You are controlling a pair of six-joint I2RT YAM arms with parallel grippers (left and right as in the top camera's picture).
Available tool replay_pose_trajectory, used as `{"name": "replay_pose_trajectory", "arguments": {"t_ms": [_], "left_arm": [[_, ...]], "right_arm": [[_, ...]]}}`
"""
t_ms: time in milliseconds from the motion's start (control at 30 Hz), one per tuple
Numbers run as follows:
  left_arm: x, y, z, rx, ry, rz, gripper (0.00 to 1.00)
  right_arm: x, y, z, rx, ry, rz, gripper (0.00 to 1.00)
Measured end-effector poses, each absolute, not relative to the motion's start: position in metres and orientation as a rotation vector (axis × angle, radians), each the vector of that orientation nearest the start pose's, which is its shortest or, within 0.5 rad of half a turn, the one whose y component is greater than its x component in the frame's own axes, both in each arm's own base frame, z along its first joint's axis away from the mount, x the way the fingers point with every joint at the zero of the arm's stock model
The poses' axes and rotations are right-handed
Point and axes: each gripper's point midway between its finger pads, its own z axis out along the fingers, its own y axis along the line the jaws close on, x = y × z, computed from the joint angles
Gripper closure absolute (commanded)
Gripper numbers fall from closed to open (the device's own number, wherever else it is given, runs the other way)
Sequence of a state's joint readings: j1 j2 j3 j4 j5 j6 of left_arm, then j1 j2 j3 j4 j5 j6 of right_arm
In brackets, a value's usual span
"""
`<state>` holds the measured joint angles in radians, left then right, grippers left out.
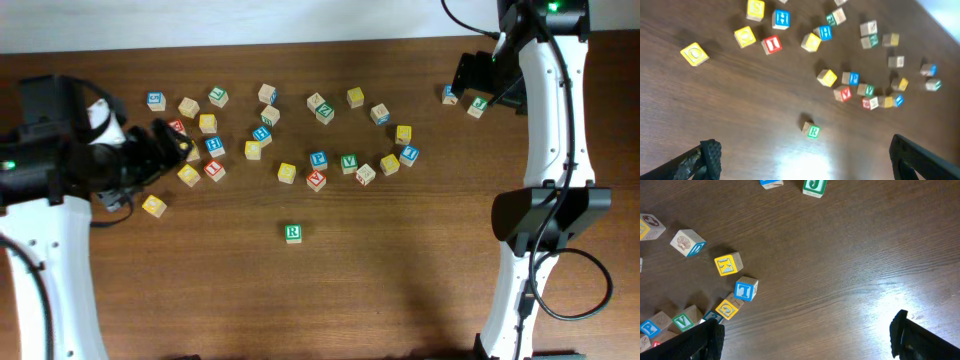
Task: Spell out RSS
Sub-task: 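Move the left gripper over the yellow S block in the left cluster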
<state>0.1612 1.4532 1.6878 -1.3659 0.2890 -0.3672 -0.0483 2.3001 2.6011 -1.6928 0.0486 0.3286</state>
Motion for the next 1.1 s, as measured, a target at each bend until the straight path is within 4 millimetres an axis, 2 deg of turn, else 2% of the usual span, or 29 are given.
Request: {"name": "replay_pose_trajectory", "arguments": {"t_ms": [100,133,167,267,300,400,633,767,967,1067,1100], "left_arm": [[0.319,-0.002,0.272,-0.580,2.650,-0.372,0.00],[0.319,0.001,0.270,-0.585,2.654,-0.352,0.04],[0.321,0.002,0.268,-0.584,2.661,-0.339,0.01],[0.338,0.006,0.264,-0.506,2.641,-0.311,0.01],[0.340,0.007,0.260,-0.498,2.655,-0.305,0.01],[0.359,0.011,0.225,-0.485,2.748,-0.276,0.01],[0.371,0.023,0.210,-0.479,2.764,-0.188,0.01],[0.376,0.027,0.195,-0.493,2.800,-0.153,0.01],[0.372,0.066,0.186,-0.569,2.806,0.105,0.01],[0.370,0.090,0.179,-0.671,2.797,0.138,0.01],[0.364,0.101,0.171,-0.733,2.819,0.146,0.01]], "right_arm": [[0.455,-0.030,0.199,0.560,2.904,-0.034,0.02],[0.455,-0.030,0.199,0.560,2.904,-0.035,0.02],[0.455,-0.030,0.199,0.560,2.904,-0.034,0.02],[0.455,-0.030,0.199,0.559,2.903,-0.034,0.02],[0.455,-0.030,0.199,0.560,2.903,-0.034,0.02],[0.455,-0.030,0.199,0.561,2.904,-0.035,0.02],[0.455,-0.030,0.199,0.560,2.904,-0.035,0.02],[0.455,-0.030,0.199,0.560,2.903,-0.034,0.02],[0.455,-0.030,0.199,0.559,2.904,-0.035,0.02],[0.455,-0.030,0.199,0.560,2.904,-0.035,0.02],[0.455,-0.030,0.199,0.560,2.904,-0.034,0.02]]}}
